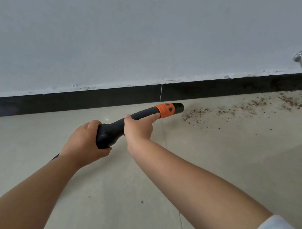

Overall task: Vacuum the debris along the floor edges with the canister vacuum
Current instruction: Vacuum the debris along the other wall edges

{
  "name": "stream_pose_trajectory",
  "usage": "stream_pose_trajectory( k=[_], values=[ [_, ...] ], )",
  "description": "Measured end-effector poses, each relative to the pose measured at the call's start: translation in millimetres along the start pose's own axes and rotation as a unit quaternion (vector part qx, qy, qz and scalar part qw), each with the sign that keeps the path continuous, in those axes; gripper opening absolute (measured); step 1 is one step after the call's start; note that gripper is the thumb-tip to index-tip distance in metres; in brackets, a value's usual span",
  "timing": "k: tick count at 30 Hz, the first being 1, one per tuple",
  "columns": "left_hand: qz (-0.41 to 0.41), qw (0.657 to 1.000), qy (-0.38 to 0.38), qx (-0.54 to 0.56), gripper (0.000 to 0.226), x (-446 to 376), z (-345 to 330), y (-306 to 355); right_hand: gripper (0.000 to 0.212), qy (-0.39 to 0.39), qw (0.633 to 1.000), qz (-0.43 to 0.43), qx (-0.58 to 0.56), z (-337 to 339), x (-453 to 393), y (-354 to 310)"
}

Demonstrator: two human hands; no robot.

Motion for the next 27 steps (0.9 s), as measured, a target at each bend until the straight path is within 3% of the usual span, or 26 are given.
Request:
stream_pose_trajectory(
  k=[9,27],
  values=[
    [-0.008,0.999,-0.001,-0.043,0.045,5,13,-25,0.085,-0.002,1.0,-0.017,-0.024,-29,-1,14],
    [-0.062,0.995,-0.041,-0.065,0.04,-22,-36,89,0.075,0.044,0.997,0.015,-0.069,90,-41,-5]
  ],
)
Point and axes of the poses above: each hand's wrist, its own x-axis away from the middle knuckle, its own z-axis out of the back of the hand, y = z × x, the point moved 4 cm from there along -x, towards the middle knuckle, and after that the axes turned 6 degrees about -y, right-handed, at the moved point
